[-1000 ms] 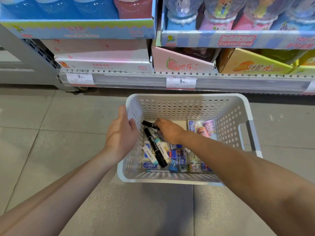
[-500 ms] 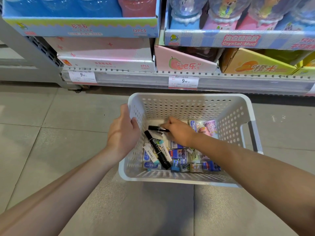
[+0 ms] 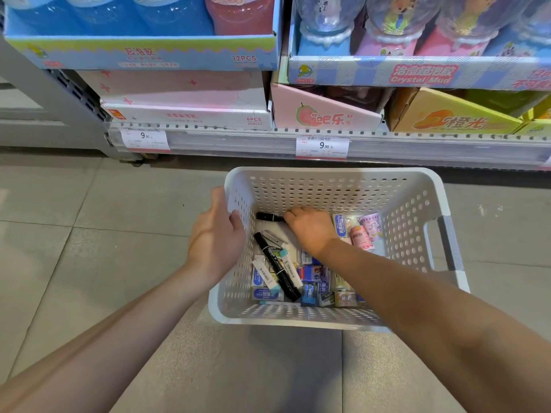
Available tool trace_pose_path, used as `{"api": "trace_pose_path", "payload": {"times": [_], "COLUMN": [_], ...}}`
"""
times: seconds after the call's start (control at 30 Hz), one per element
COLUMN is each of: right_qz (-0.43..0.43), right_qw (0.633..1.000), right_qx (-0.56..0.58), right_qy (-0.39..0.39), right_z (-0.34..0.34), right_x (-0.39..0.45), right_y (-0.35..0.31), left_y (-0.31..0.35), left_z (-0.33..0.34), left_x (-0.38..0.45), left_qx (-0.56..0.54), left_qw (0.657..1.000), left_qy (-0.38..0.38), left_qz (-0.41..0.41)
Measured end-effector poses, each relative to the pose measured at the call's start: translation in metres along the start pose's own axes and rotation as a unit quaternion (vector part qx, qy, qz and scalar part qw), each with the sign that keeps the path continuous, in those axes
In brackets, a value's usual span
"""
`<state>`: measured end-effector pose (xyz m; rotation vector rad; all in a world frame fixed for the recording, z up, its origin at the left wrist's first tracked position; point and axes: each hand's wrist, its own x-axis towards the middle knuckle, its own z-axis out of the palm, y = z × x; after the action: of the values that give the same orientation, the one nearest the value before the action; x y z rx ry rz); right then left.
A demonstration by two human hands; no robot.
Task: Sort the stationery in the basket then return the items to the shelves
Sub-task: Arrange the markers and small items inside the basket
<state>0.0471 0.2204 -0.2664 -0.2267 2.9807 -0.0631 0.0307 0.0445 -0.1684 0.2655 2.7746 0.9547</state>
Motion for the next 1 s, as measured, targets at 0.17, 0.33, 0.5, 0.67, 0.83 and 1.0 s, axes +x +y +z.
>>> {"api": "trace_pose_path", "payload": {"times": [0.17, 0.33, 0.5, 0.67, 0.83, 1.0], "right_qz": [-0.040, -0.011, 0.025, 0.035, 0.045, 0.057], "right_qw": [0.999, 0.997, 0.992, 0.991, 0.990, 0.991], "right_qx": [-0.008, -0.050, -0.050, -0.036, 0.002, 0.030], "right_qy": [0.030, -0.049, -0.115, -0.127, -0.133, -0.121], "right_z": [0.001, -0.022, -0.030, -0.030, -0.029, -0.030], "right_x": [-0.012, -0.025, -0.022, -0.016, -0.016, -0.015], "right_y": [0.008, 0.022, 0.027, 0.024, 0.022, 0.021], "left_y": [0.001, 0.002, 0.001, 0.002, 0.001, 0.001], "left_z": [-0.001, -0.001, -0.001, 0.000, 0.000, 0.000], "left_x": [0.000, -0.001, -0.001, 0.000, -0.001, 0.000], "left_qx": [0.007, 0.006, 0.007, 0.003, -0.008, -0.012], "left_qw": [1.000, 1.000, 1.000, 1.000, 1.000, 1.000], "left_qy": [-0.002, -0.005, -0.006, -0.005, -0.006, -0.008], "left_qz": [0.004, -0.001, -0.007, -0.008, -0.010, -0.007]}}
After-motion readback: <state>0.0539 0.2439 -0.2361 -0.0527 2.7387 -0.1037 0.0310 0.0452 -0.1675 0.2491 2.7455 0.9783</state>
